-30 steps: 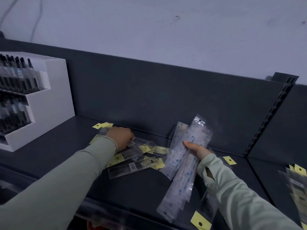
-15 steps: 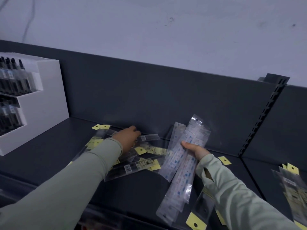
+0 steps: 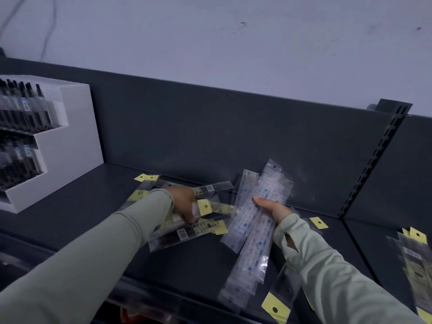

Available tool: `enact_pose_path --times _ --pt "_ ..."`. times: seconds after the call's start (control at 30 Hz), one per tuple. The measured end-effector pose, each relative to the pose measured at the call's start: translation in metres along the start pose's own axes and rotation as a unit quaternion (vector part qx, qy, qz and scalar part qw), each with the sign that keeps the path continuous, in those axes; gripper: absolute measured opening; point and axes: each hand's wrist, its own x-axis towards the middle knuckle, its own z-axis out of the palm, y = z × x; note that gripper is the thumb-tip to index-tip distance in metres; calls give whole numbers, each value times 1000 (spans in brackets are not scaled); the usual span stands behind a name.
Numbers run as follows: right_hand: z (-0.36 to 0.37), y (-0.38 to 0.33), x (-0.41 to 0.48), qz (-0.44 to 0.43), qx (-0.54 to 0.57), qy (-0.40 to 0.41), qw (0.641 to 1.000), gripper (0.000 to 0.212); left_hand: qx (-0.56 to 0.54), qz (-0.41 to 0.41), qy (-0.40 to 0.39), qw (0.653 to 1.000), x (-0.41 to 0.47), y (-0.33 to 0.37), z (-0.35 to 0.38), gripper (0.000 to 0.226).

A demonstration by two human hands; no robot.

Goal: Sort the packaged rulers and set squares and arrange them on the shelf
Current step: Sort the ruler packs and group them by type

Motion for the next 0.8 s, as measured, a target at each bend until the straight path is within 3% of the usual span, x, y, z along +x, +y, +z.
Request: enact_pose_path --times 0.17,0.3,0.4,0.5,0.53,0.63,0.73,0.8 --pt "-6 0 -1 0 4 -3 1000 17 -123 67 94 986 1 10 -6 25" --pt "-11 0 -3 1 3 8 1000 9 -203 104 120 966 -1 26 -19 16" --pt "-15 -2 -4 -3 4 22 1000 10 -270 117 151 944 5 32 -25 23" --pt "-18 -3 -3 -5 21 44 999 8 -344 134 139 919 7 41 -29 13" --pt "-19 -2 -3 -7 28 53 998 12 -356 133 133 915 7 45 -31 8" --pt "-26 0 3 -16 40 95 995 53 -405 109 146 896 10 53 -30 3" --pt "-37 4 15 -19 39 124 991 59 -454 106 165 869 9 61 -29 10" --pt "-36 3 13 -17 45 128 991 59 -460 135 112 870 3 71 -25 8"
